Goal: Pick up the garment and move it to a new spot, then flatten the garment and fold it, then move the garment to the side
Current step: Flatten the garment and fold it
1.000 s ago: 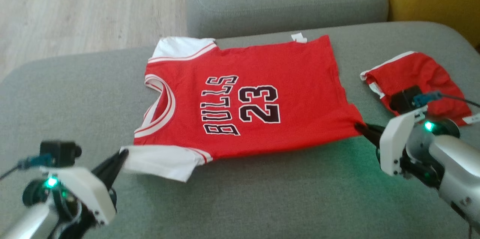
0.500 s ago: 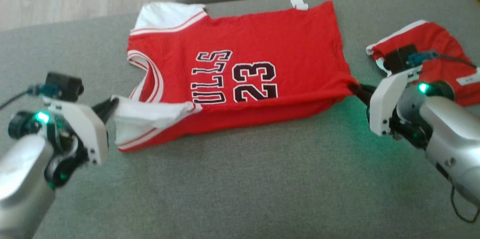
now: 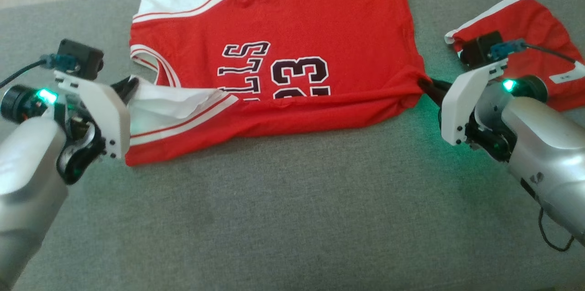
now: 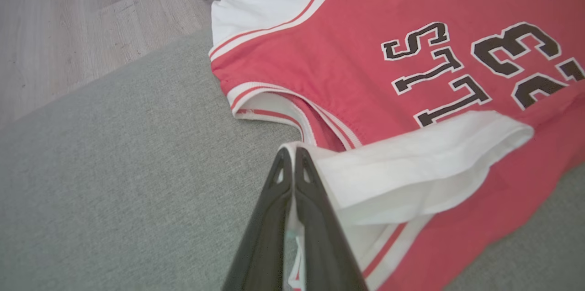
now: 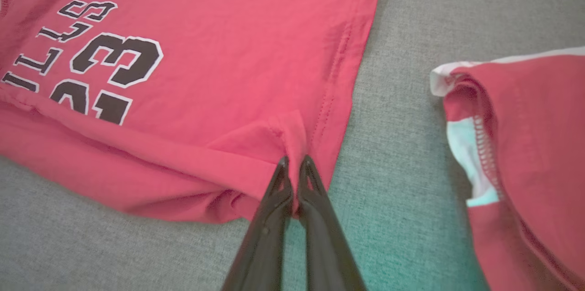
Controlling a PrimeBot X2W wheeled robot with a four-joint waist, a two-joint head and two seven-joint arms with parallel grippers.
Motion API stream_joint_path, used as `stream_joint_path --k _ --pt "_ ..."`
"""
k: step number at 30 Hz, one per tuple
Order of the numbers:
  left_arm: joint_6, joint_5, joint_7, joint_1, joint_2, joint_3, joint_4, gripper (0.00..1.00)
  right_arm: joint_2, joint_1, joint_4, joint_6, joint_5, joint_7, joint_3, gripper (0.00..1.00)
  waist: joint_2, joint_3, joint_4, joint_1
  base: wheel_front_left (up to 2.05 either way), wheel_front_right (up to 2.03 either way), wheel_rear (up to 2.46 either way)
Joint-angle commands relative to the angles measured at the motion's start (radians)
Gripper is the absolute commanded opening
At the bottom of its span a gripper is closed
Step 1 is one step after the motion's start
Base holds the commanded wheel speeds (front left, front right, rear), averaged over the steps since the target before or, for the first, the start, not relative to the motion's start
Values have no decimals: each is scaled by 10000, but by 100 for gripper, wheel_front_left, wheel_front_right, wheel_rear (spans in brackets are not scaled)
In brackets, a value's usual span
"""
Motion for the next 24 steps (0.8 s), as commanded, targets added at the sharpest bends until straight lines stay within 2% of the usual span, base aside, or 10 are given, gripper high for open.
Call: stream_joint_path --k 1,5,6,7,8,12,17,19,21,24 --pt "-51 41 -155 -788 338 239 -82 0 12 -296 -12 -7 83 -178 20 0 0 117 -25 -1 0 0 0" --pt "-53 221 -597 -1321 234 -148 324 0 128 -549 172 -7 87 -375 168 0 0 307 -43 -1 0 0 0" --pt "-53 307 -831 -1456 168 -157 489 34 147 -637 259 -7 42 -508 189 5 0 348 -39 -1 0 0 0" --pt "-27 367 -1120 -1573 57 -108 683 100 176 -728 357 -7 -30 -706 205 95 0 381 -35 -1 0 0 0" --pt "5 467 -1710 -1762 -224 -35 1032 100 264 -827 496 -7 -32 -1020 196 100 0 423 -17 -1 0 0 0" --pt "109 731 -3146 -2022 -687 101 1563 100 341 -977 949 -7 -4 -2046 -64 100 0 322 67 -1 0 0 0" --pt "488 643 -5477 -1904 -1218 691 1968 100 464 -988 1427 -7 -149 -4108 -586 100 0 -122 185 -1 0 0 0" --pt "436 521 -6156 -1689 -1420 873 1884 100 533 -921 1448 -7 -281 -4430 -871 100 0 -341 209 -1 0 0 0" --pt "442 304 -6499 -1399 -1582 1256 1617 100 462 -999 1253 -7 -713 -4504 -1533 100 0 -551 239 -1 0 0 0" --pt "726 581 -6626 -875 -1640 1843 812 100 297 -574 264 -7 -1875 -4513 -3548 100 0 -826 280 -1 0 0 0"
